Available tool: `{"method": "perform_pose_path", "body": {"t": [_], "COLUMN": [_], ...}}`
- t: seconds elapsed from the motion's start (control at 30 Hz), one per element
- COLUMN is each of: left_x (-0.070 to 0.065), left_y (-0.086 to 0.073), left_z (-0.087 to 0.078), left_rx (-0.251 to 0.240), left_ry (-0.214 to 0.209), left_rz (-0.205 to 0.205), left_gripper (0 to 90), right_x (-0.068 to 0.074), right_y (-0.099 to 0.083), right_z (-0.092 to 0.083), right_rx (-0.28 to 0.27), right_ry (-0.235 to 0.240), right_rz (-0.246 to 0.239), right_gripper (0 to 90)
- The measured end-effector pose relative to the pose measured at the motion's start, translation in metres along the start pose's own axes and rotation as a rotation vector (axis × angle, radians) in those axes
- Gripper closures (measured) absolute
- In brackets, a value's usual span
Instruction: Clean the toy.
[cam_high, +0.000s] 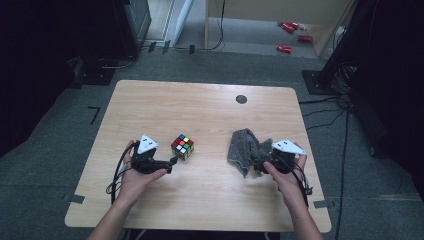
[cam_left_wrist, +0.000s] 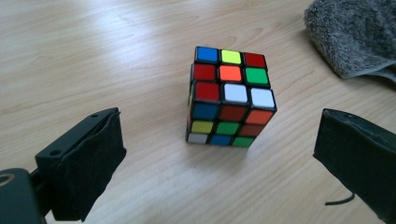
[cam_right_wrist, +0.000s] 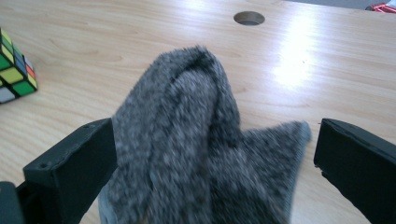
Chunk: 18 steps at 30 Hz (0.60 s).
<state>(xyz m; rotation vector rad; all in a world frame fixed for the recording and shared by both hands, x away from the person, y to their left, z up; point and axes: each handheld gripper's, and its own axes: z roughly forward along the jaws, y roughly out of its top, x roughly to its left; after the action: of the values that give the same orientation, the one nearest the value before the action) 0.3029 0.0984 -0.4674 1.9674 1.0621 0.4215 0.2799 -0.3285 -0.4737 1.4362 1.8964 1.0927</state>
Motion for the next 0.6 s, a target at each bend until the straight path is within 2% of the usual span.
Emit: {"method": "perform_pose_path", "body": {"t": [0.13,0.3,0.33,0.5,0.6], "left_x": [0.011,0.025,0.025,0.043,0.051], "left_y": [-0.011,-0.031,-0.031,-0.051,-0.061], "left_z": [-0.012,-0.02,-0.02,-0.032,-0.039], "left_rx": [-0.004,0.016,0.016,0.035,0.044], "left_ry": [-0.001,0.003,0.003,0.015,0.035], "left_rz": [-0.012,-0.044,-0.044,-0.097,-0.114], "left_gripper": [0.7,0.7,0.7,0.7,0.7], "right_x": [-0.008,-0.019,-0.021,-0.029,-0.034], "right_y": [-0.01,-0.023,-0.025,-0.037,-0.044], "right_z": [-0.01,-0.021,-0.022,-0.029,-0.031], "right_rx": [0.01,0.023,0.027,0.04,0.051], "right_ry": [-0.018,-0.041,-0.043,-0.053,-0.068], "right_rz": [-0.008,0.003,0.008,0.026,0.032], "right_gripper": [0.0,0.0,0.0,0.0,0.0]}}
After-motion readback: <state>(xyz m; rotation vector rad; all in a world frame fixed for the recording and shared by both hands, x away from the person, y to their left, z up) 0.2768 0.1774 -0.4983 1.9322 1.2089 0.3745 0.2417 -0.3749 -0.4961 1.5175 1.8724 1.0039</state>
